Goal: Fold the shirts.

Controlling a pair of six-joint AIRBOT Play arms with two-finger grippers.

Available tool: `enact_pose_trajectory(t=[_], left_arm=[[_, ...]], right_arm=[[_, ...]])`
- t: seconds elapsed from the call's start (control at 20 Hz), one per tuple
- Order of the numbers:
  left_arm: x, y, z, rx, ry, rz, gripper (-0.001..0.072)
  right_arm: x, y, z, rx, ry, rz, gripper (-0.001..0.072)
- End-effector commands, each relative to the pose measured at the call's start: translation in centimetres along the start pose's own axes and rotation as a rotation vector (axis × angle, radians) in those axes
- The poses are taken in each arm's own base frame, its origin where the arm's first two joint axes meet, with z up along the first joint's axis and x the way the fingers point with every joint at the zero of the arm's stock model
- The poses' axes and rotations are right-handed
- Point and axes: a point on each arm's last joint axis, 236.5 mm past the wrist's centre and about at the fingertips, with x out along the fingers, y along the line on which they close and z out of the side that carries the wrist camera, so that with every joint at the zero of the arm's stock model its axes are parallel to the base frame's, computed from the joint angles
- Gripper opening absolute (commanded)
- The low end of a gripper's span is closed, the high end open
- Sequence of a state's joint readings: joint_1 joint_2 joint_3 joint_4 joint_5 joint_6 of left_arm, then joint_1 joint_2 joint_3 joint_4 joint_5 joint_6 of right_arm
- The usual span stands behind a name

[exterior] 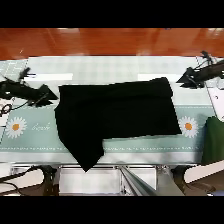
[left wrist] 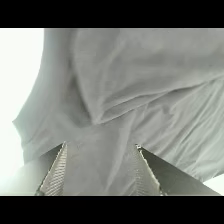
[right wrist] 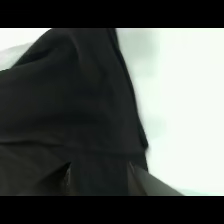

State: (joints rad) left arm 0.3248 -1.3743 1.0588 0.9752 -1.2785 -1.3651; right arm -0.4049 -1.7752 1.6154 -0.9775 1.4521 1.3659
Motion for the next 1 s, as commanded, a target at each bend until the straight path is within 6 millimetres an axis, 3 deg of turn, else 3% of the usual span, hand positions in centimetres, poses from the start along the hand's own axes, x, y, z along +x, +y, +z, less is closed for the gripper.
enact_pose_trajectory(t=[0.0, 0.1, 0.25, 0.35, 0.45, 0.6, 0.95], left_arm=[[-3.8, 2.4, -1.9, -0.089, -0.101, 0.032, 0.0499], [-2.9, 3.7, -6.2, -0.161, -0.081, 0.022, 0.0499], [0.2, 5.3, -12.9, -0.250, 0.003, 0.040, 0.0499], [2.0, 5.1, -15.8, -0.342, 0.054, 0.012, 0.0499], [3.1, 4.6, -17.7, -0.377, 0.105, -0.025, 0.0499], [4.4, 4.9, -20.0, -0.415, 0.160, -0.028, 0.0499], [6.3, 4.4, -21.5, -0.406, 0.196, 0.014, 0.0499]], right_arm=[[-3.6, 0.9, -1.2, 0.058, -0.150, 0.139, 0.0411], [-2.4, 1.3, -4.4, 0.057, -0.188, 0.198, 0.0411], [0.0, 2.7, -9.2, 0.070, -0.183, 0.288, 0.0411], [0.8, 3.3, -11.0, 0.082, -0.173, 0.323, 0.0411], [1.1, 3.6, -12.4, 0.073, -0.151, 0.331, 0.0411], [0.6, 4.2, -12.5, 0.063, -0.155, 0.345, 0.0411], [0.5, 4.4, -12.4, 0.063, -0.161, 0.351, 0.0411]])
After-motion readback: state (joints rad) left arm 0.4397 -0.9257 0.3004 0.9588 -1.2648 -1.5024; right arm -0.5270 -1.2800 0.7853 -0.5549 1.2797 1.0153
